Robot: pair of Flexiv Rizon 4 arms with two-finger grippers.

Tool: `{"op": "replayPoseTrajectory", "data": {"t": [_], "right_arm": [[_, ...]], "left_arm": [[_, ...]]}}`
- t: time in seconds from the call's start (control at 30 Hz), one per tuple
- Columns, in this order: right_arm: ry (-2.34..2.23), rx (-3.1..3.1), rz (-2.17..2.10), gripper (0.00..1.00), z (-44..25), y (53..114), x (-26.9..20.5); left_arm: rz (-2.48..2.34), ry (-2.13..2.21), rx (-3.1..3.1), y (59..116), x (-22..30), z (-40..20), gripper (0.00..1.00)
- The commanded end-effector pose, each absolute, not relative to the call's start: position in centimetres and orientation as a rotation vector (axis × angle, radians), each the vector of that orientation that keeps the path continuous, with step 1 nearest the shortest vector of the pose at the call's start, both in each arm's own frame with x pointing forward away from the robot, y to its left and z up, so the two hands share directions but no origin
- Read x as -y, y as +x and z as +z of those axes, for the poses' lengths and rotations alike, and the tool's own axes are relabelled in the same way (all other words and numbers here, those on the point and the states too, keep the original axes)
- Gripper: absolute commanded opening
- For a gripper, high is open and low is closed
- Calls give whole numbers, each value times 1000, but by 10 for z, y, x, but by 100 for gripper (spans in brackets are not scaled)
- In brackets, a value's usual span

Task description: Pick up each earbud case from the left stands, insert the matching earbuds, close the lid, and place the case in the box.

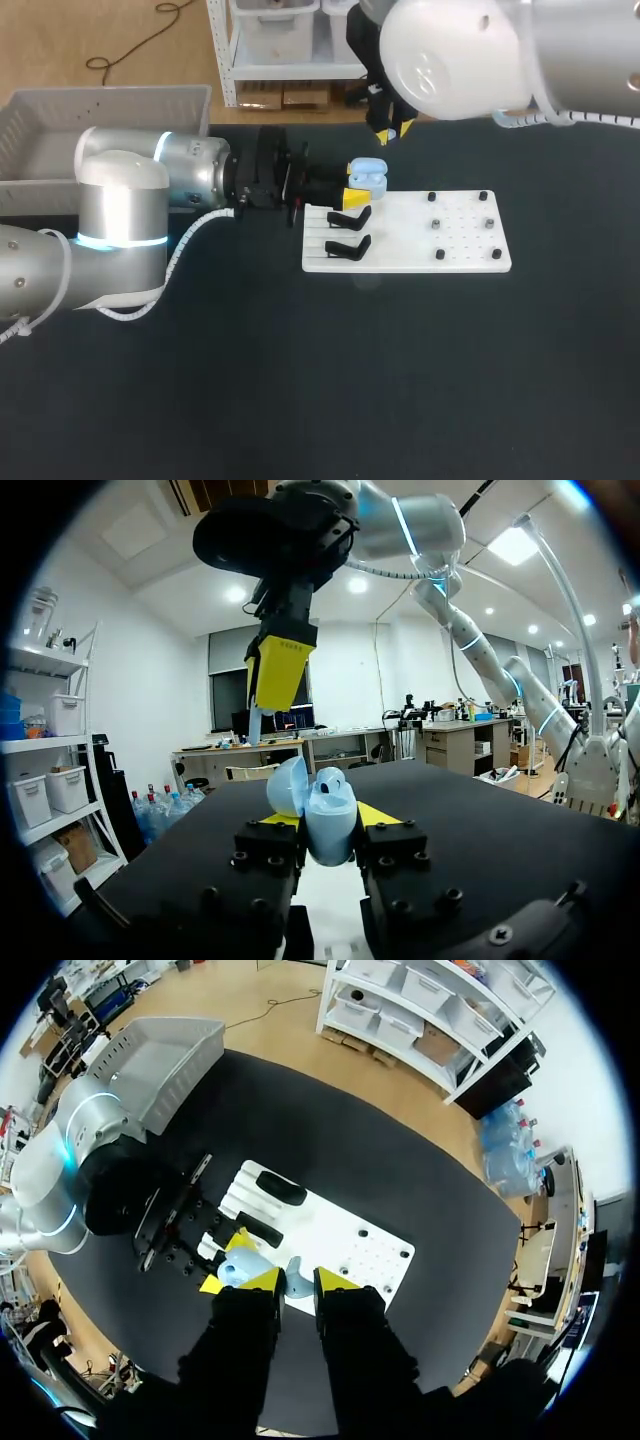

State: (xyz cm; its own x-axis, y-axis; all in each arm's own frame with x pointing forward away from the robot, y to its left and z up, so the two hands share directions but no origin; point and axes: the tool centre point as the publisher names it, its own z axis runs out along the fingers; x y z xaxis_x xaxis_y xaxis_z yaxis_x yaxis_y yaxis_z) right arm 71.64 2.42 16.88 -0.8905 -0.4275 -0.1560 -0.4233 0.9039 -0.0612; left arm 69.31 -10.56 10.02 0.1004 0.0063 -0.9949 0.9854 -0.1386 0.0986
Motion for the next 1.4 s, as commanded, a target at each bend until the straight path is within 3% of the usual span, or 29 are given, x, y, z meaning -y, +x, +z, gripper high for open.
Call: {"op": "replayPoseTrajectory", "data": {"t": [0.03, 0.63, 1.4], "right_arm": [[-643, -2917, -69, 0, 180, 708, -24], [-617, -2939, 20, 0, 193, 658, -28], [-701, -2955, 157, 0, 166, 659, -59]], "left_arm": [[-1226, 1366, -1077, 693, 105, 100, 0], [-1226, 1366, -1077, 693, 105, 100, 0], [-1226, 1366, -1077, 693, 105, 100, 0]]}}
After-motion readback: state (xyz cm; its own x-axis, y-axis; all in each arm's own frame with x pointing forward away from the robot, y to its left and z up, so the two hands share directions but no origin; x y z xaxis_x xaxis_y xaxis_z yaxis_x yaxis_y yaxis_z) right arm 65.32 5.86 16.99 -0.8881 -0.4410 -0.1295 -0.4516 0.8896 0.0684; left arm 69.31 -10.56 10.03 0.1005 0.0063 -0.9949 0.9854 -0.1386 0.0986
